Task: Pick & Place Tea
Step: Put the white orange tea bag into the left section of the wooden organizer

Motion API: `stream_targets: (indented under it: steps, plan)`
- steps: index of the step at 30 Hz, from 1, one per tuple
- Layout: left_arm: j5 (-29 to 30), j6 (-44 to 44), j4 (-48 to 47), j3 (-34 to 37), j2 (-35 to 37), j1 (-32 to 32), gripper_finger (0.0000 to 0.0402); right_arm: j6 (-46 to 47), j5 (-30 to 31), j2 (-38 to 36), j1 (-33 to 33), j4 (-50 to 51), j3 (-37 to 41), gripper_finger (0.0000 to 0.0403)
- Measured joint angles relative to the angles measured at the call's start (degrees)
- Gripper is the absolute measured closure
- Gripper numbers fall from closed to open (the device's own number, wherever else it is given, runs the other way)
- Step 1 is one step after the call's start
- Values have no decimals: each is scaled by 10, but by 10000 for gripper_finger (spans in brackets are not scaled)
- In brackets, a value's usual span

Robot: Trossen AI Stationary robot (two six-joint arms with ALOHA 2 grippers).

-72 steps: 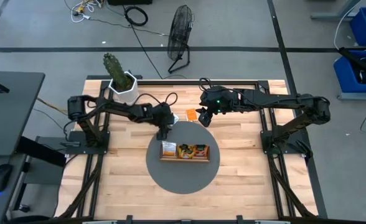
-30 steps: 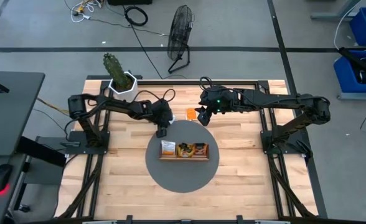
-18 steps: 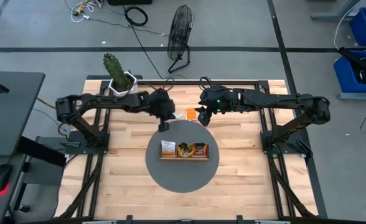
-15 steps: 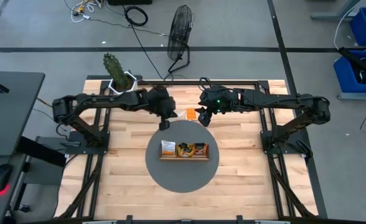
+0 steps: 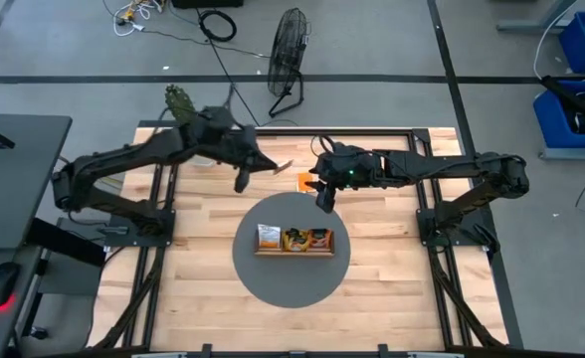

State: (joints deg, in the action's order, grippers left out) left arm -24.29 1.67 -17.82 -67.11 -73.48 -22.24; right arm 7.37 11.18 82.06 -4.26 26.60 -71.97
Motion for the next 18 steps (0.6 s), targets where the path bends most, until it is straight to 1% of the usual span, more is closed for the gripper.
stream_targets:
  steps: [3,5,9,13,16,18]
  plan:
    - [-1,-6,-9,-7,19,-5,401,-28,22,0,-2,-6,0,227]
    - [-11,-14,-12,-6,29,-4,401,-25,23,0,-5,-21,0,227]
    - [-28,-38,-7,-6,38,3,401,-17,-5,0,-12,-81,0,227]
    - [-58,-59,7,-6,46,11,401,-5,-16,0,-13,-117,0,227]
    - [-60,-72,11,-6,47,16,401,-15,-17,0,-13,-132,0,237]
    - [-72,-75,26,-5,49,17,401,-18,-17,0,-11,-148,0,249]
